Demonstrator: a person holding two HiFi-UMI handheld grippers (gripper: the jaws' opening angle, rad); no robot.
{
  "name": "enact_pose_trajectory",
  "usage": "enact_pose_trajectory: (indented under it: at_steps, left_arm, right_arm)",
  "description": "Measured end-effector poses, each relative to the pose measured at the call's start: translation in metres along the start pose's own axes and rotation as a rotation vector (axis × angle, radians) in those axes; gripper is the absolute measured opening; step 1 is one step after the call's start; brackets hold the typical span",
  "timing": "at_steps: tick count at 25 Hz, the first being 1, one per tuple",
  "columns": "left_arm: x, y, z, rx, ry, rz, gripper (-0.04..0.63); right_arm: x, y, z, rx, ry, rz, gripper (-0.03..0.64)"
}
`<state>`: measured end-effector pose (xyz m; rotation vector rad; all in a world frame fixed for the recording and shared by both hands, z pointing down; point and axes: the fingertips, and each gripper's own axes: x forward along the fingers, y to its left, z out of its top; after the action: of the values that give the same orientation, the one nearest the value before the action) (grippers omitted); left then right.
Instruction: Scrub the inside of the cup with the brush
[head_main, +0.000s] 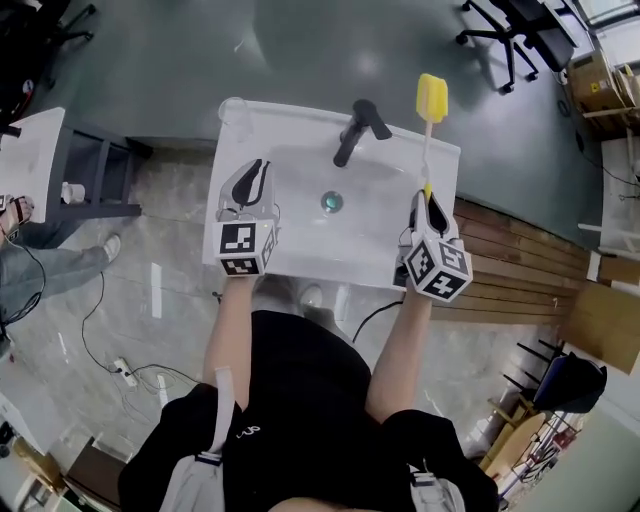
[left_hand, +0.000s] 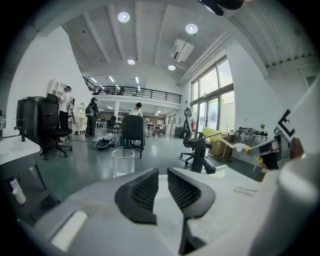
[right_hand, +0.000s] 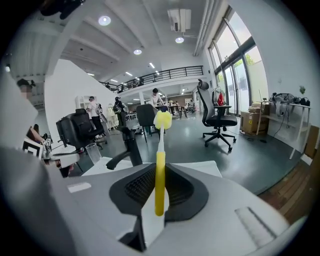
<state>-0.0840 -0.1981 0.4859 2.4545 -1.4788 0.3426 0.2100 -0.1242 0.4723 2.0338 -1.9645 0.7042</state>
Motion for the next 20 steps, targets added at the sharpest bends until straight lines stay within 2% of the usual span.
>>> enact_pose_trajectory:
  at_steps: [8, 13, 17, 20]
  left_arm:
    - [0.008, 0.037, -0.002, 0.026, -0.007, 0.005, 0.172]
    - [0.017, 0.057, -0.007, 0.039, -0.023, 0.000, 0.252]
    - [0.031, 0.073, -0.013, 0.047, -0.020, 0.013, 0.301]
    - [0.043, 0.086, -0.016, 0.040, -0.015, 0.016, 0.312]
  right_arm:
    - [0.029, 0.039, 0.041, -0.041, -0.041, 0.071, 0.053]
    - [0.042, 0.052, 0.053, -0.063, -0.039, 0.083, 0.054]
    - [0.050, 0.059, 0.064, -0.072, -0.047, 0.088, 0.054]
    - [0.056, 0.065, 0.071, -0.079, -0.050, 0.089, 0.054]
